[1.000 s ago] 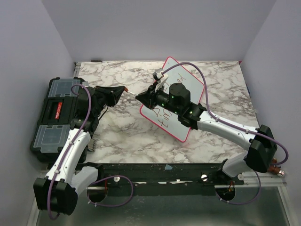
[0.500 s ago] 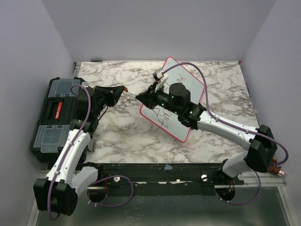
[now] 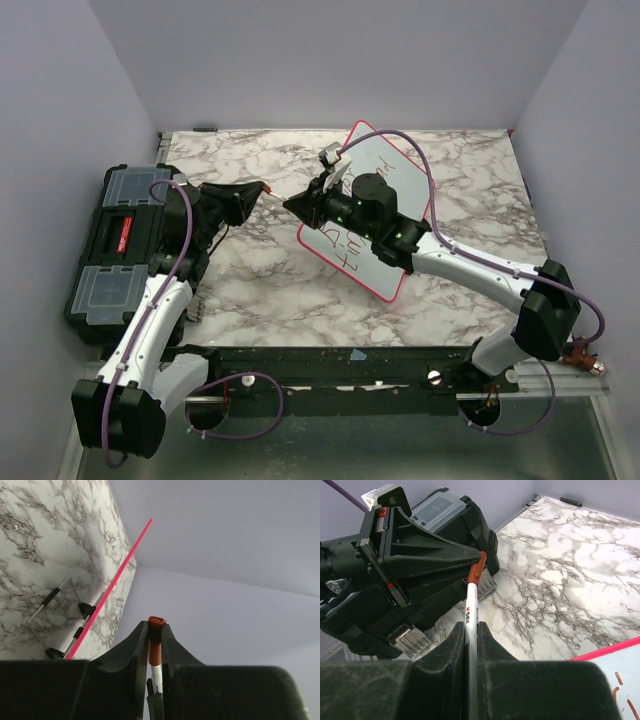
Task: Write a sentence on the whiteboard
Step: Insert the whiteboard marker into the pen cap.
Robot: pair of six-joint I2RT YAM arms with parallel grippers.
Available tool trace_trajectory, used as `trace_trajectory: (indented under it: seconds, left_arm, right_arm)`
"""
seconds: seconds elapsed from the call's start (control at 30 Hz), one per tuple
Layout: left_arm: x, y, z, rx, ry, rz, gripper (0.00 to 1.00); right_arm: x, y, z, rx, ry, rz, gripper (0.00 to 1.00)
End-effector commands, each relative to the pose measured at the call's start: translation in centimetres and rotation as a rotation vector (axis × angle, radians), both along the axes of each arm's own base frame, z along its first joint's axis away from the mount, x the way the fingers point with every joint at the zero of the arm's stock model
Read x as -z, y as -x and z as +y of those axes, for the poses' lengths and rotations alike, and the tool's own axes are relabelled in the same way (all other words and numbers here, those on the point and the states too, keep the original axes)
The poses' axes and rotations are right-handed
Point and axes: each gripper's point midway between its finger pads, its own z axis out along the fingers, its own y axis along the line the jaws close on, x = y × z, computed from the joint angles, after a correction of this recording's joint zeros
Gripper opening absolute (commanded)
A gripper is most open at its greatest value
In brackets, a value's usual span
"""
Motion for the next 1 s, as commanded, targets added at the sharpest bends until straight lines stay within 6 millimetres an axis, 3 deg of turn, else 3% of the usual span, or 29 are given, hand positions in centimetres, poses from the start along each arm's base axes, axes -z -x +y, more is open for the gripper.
trace_trajectory:
  seconds: [0.0, 0.47, 0.97]
  left_arm:
    - [-0.9, 0.5, -0.2, 0.020, 0.044, -0.022, 0.00]
    - [-1.9, 1.0, -0.2, 0.018, 0.078, -0.051, 0.00]
    - [-2.2, 1.2, -1.0, 0.072, 0.086, -0.049, 0.00]
  right_arm:
    - [-1.5, -1.0, 0.5, 0.048, -0.040, -0.014, 0.00]
    - [-0.4, -4.0, 0.9, 0.174, -0.027, -0.005, 0.01]
    - [-0.3, -3.1, 2.4, 0.079, -0.003, -0.059, 0.01]
